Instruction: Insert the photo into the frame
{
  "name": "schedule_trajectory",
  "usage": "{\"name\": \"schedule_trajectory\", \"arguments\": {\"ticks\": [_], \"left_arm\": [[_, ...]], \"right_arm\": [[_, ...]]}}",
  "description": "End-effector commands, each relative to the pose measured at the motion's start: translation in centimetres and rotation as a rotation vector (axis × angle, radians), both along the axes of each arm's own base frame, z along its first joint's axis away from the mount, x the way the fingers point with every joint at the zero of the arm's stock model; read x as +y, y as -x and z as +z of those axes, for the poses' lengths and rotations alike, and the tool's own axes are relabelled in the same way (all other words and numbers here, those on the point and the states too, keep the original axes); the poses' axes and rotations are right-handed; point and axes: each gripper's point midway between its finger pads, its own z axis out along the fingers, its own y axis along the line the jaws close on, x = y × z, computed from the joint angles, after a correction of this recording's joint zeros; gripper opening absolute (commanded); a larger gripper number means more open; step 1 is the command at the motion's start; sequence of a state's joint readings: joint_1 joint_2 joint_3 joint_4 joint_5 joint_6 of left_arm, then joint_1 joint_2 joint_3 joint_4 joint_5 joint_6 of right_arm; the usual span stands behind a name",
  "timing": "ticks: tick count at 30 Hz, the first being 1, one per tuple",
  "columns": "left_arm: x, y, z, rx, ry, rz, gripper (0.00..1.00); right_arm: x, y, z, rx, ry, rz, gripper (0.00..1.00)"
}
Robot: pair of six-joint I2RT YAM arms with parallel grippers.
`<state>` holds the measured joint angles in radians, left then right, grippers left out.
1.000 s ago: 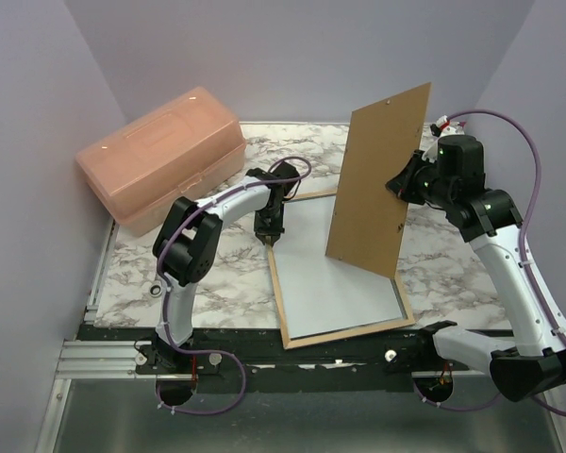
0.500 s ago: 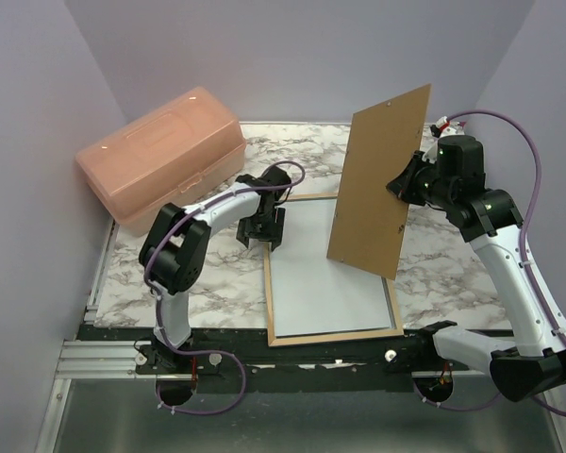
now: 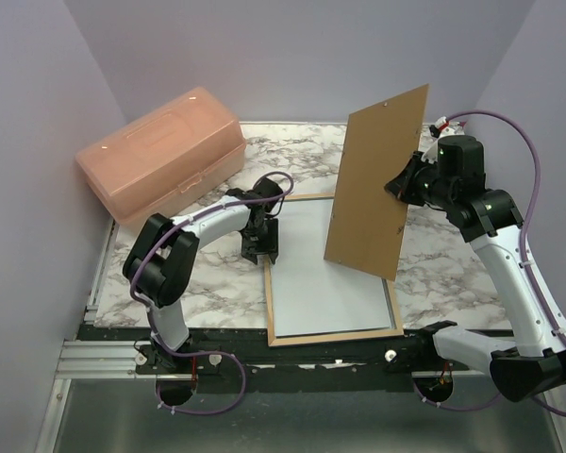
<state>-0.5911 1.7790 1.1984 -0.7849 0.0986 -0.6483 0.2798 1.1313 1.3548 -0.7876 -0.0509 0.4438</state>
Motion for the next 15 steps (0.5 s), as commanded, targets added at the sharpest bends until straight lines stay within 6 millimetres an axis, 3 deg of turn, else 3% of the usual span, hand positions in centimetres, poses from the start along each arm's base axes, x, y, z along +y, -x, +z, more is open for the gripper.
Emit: {"name": "schedule_trajectory", "arguments": {"ticks": [1, 7, 15], "left_arm": [[-1.1, -1.1, 0.1, -0.003, 0.014, 0.004, 0.45], [-1.0, -2.3, -0.3, -0.015, -0.027, -0.024, 0.26], [0.0, -3.0, -0.4, -0.032, -0.077, -0.056, 0.13]], "right_arm": [[1.0, 0.1, 3.0, -0.093, -0.062, 0.040, 0.00], [1.6, 0.1, 3.0, -0.079, -0.067, 0.079, 0.00], [2.8, 0.3, 2.3, -0.035, -0.086, 0.149, 0.00]]}}
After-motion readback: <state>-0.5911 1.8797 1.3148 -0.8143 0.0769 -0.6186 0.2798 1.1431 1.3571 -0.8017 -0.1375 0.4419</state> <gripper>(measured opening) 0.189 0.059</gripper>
